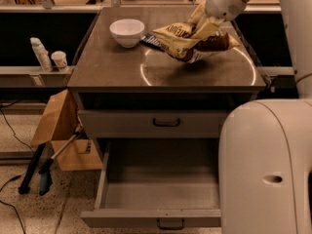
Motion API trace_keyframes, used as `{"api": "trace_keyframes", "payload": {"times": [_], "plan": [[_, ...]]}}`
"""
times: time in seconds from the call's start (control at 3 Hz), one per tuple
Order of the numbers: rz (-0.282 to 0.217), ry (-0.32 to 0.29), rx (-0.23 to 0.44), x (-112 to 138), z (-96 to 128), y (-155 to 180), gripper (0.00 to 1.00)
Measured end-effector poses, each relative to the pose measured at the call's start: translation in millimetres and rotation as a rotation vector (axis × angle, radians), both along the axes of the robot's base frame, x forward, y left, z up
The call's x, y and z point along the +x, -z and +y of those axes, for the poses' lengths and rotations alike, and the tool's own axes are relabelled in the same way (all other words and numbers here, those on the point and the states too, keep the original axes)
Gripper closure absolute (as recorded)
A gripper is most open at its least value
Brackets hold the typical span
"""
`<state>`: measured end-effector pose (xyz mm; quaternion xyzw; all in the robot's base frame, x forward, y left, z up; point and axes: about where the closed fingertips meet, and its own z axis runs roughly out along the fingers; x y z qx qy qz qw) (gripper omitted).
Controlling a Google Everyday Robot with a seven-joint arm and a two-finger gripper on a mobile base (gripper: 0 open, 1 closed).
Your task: Place brown chip bag into middle drawer
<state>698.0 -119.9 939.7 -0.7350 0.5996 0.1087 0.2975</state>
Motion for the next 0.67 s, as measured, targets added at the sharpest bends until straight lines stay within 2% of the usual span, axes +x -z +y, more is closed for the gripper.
{"api": "trace_keyframes", "payload": {"times": [0.67], "plan": [[-0.079,-0.133,0.088,-30.7,7.8,-43.1,1.0]]}}
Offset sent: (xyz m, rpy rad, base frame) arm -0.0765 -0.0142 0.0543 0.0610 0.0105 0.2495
